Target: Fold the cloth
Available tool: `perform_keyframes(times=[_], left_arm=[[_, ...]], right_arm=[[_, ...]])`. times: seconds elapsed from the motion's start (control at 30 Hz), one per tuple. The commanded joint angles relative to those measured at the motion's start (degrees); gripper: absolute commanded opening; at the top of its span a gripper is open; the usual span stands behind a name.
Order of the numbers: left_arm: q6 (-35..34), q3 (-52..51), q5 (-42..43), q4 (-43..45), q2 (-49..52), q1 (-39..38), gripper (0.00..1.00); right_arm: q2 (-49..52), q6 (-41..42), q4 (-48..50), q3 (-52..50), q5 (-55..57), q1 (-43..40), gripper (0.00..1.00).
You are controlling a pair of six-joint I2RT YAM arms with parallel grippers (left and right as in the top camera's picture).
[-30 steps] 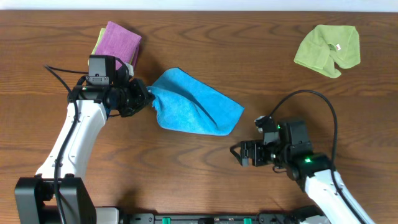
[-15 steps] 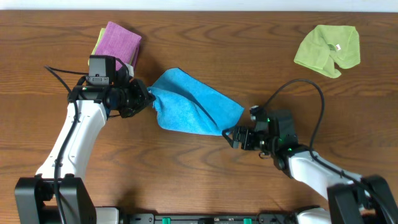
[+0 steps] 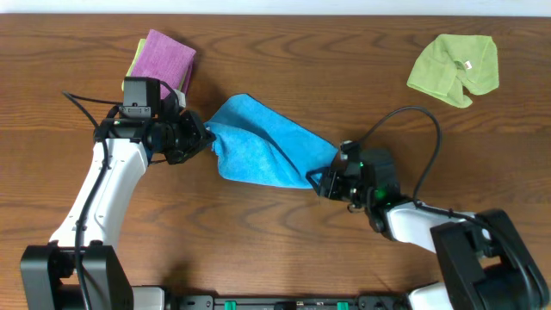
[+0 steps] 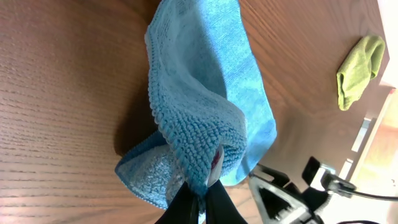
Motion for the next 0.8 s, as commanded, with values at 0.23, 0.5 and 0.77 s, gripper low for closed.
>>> perform_keyframes(times=[0.23,0.5,0.77], left_arm=[[0.0,0.59,1.73,-0.15,0.22,-0.07,0.06],[-0.04,5.33,3.91,-0.24,0.22,-0.07,0.06],[-0.04,6.58,3.87,-0.37,0.22,-0.26,0.06]], right_arm=[[-2.95,2.78,4.74,0.57,-6.01,-1.01,0.01],[-20.0,8.63,-1.68,4.39,-10.34,-3.63,0.01],[-29.18,3.34,-26.47,16.33,2.38,-4.87,0.05]])
